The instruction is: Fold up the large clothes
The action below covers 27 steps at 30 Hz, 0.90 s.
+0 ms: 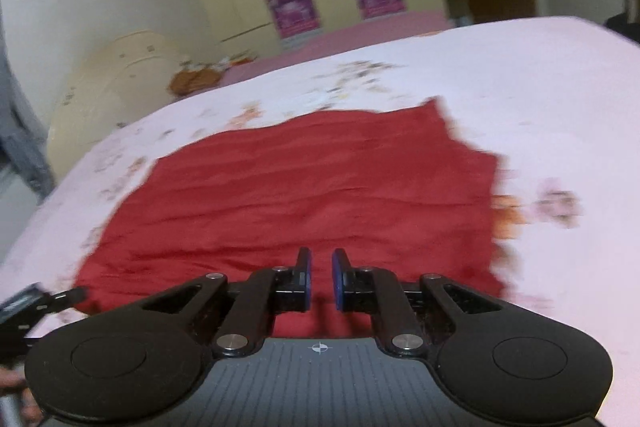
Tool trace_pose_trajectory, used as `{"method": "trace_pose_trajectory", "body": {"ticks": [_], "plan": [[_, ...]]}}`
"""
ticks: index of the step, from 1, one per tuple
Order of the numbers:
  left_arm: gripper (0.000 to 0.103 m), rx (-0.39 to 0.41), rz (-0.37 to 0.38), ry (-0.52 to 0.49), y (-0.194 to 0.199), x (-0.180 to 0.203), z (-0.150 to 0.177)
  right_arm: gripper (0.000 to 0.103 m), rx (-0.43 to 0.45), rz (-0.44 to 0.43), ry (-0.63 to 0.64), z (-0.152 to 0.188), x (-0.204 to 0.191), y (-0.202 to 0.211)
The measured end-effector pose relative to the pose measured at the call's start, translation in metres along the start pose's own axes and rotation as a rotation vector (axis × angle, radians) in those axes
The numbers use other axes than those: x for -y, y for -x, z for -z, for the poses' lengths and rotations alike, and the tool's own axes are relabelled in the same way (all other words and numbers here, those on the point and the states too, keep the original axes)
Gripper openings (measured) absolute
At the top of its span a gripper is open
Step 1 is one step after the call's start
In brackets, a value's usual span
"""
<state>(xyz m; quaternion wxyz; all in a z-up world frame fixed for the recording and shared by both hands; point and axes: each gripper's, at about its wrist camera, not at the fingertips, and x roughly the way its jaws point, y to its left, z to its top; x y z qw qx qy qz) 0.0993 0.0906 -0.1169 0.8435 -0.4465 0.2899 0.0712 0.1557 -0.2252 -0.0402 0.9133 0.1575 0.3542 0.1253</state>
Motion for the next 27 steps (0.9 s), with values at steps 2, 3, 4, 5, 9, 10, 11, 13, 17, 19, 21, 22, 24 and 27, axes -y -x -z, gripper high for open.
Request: {"method": "trace_pose_trajectory", "body": {"ticks": [2,3,4,5,9,10,11,13,17,19,21,22,24,27], "plan": [[0.07,0.006,0.042,0.047,-0.013,-0.003,-0.009,0.001,-0.012,-0.026,0.018,-0.006,-0.018,-0.015],[0.067,0.003,0.05,0.046,-0.019,-0.001,-0.014,0.001,-0.02,-0.029,0.024,-0.009,-0.024,-0.023],[0.066,-0.001,0.058,0.04,-0.026,0.0,-0.018,0.001,-0.03,-0.03,0.03,-0.011,-0.031,-0.032],[0.059,-0.005,0.072,0.041,-0.032,0.0,-0.02,0.001,-0.042,-0.029,0.03,-0.013,-0.036,-0.043],[0.031,-0.028,0.09,0.03,-0.048,-0.004,-0.024,0.001,-0.086,-0.022,0.03,-0.017,-0.051,-0.079],[0.029,-0.032,0.096,0.022,-0.049,-0.004,-0.024,0.001,-0.096,-0.018,0.027,-0.017,-0.054,-0.087],[0.025,-0.034,0.105,0.007,-0.049,-0.002,-0.025,0.001,-0.107,-0.009,0.031,-0.016,-0.057,-0.096],[0.021,-0.032,0.127,-0.024,-0.047,0.002,-0.027,0.001,-0.134,0.015,0.043,-0.014,-0.059,-0.109],[0.019,0.02,0.194,-0.231,-0.023,0.054,-0.033,0.001,-0.186,0.037,0.006,-0.002,-0.049,-0.13],[0.019,0.034,0.222,-0.335,-0.014,0.086,-0.028,0.001,-0.19,0.028,-0.028,0.001,-0.043,-0.134],[0.019,0.036,0.191,-0.429,-0.015,0.107,-0.02,0.001,-0.193,0.022,-0.034,0.001,-0.039,-0.134],[0.019,0.044,0.173,-0.469,-0.017,0.114,-0.018,0.001,-0.2,0.019,-0.036,-0.001,-0.037,-0.134],[0.019,0.032,0.153,-0.489,-0.022,0.12,-0.018,0.001,-0.188,0.0,-0.083,-0.008,-0.031,-0.119],[0.019,0.024,0.141,-0.499,-0.02,0.122,-0.019,0.001,-0.165,-0.042,-0.088,-0.01,-0.025,-0.082]]}}
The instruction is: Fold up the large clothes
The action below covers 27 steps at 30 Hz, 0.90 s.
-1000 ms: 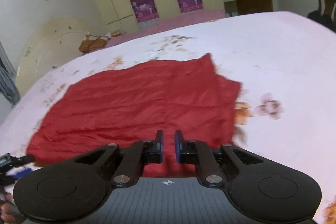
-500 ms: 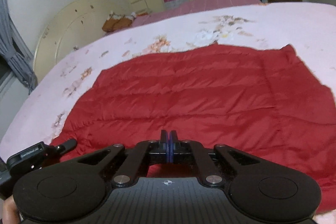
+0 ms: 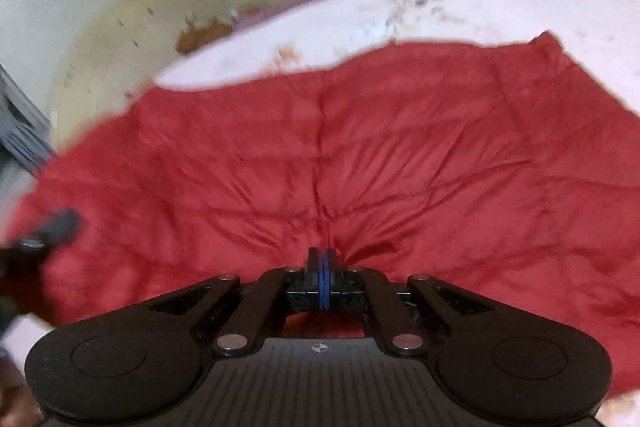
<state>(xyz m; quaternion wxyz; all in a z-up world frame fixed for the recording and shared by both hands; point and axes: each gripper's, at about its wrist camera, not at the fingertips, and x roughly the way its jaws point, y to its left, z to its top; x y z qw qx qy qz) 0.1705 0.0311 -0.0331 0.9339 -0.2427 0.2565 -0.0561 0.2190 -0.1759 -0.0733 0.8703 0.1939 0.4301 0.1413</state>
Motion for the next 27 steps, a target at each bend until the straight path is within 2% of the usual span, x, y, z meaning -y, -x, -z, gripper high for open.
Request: {"method": "trace_pose_trajectory", "body": {"ticks": [3,7,12,15,19,22,27], "plan": [[0.019,-0.002,-0.004,-0.021,0.004,0.008,-0.003,0.001,-0.049,-0.044,-0.021,0.013,0.009,0.019],[0.019,0.011,0.026,-0.035,0.009,0.031,-0.004,0.001,-0.148,-0.047,-0.002,0.03,0.017,-0.007],[0.019,0.02,0.024,-0.164,0.003,0.088,0.0,0.001,-0.164,-0.109,-0.007,0.023,0.032,-0.013],[0.019,0.015,0.028,-0.192,-0.006,0.112,0.005,0.001,-0.073,-0.146,-0.041,0.011,0.053,0.017],[0.019,-0.002,0.055,-0.225,-0.02,0.148,0.015,0.001,0.022,-0.056,-0.019,0.0,0.093,0.058],[0.019,-0.032,0.08,-0.253,-0.038,0.173,0.026,0.001,0.051,-0.032,-0.093,-0.004,0.132,0.079],[0.019,-0.143,0.117,-0.297,-0.079,0.207,0.056,0.001,0.082,-0.022,-0.178,-0.011,0.171,0.101]]}}
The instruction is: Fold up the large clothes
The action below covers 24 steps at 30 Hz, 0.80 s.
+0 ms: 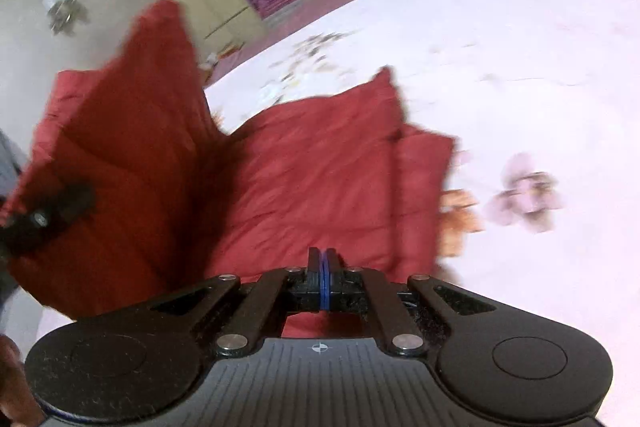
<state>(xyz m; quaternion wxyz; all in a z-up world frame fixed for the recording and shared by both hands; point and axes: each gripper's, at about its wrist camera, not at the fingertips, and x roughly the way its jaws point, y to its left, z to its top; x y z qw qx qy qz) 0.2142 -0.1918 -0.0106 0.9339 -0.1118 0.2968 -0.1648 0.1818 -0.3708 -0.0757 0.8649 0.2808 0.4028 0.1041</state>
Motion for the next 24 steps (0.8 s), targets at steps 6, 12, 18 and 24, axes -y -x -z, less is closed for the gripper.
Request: {"method": "trace_pose_trajectory", "body": {"ticks": [6,12,18,24], "plan": [[0.019,-0.161,0.005,-0.032,-0.054,0.022,0.027,0.001,0.023,-0.028,-0.11,-0.019,0.04,0.02],[0.067,-0.251,0.077,-0.065,-0.059,0.023,0.03,0.002,0.049,-0.052,-0.122,-0.032,0.047,0.03],[0.051,-0.146,0.222,0.029,0.0,-0.007,0.007,0.004,0.066,-0.112,-0.057,-0.054,0.02,0.019],[0.049,-0.043,-0.023,0.109,-0.001,-0.106,-0.024,0.095,0.149,-0.142,0.012,-0.068,0.003,0.013]]}}
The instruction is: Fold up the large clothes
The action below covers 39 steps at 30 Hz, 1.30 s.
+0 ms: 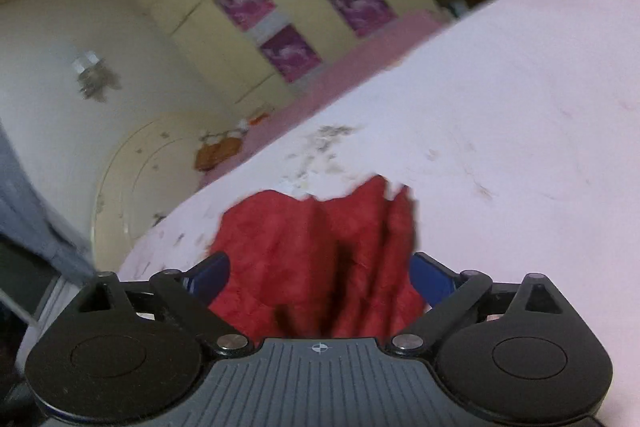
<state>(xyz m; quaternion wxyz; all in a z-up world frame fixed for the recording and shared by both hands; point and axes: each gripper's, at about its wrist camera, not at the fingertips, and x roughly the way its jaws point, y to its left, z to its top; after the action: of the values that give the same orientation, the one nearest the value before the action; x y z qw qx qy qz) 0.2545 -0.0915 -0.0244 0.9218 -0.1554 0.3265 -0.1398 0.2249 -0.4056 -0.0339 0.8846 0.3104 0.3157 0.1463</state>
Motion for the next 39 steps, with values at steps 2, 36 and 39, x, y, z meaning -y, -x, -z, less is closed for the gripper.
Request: {"method": "trace_pose_trajectory", "body": {"ticks": [2,36,39], "plan": [[0.045,-0.002,-0.024,0.045,-0.015,-0.029,-0.009,0.078,-0.014,0.005,-0.003,-0.005,-0.002,-0.01],[0.043,-0.172,0.074,-0.285,-0.118,0.006,-0.016,0.054,-0.023,0.359,0.03,0.005,0.009,-0.033],[0.042,-0.143,0.043,-0.26,-0.12,-0.004,-0.032,0.053,-0.007,0.301,0.106,-0.019,-0.02,-0.034]]}}
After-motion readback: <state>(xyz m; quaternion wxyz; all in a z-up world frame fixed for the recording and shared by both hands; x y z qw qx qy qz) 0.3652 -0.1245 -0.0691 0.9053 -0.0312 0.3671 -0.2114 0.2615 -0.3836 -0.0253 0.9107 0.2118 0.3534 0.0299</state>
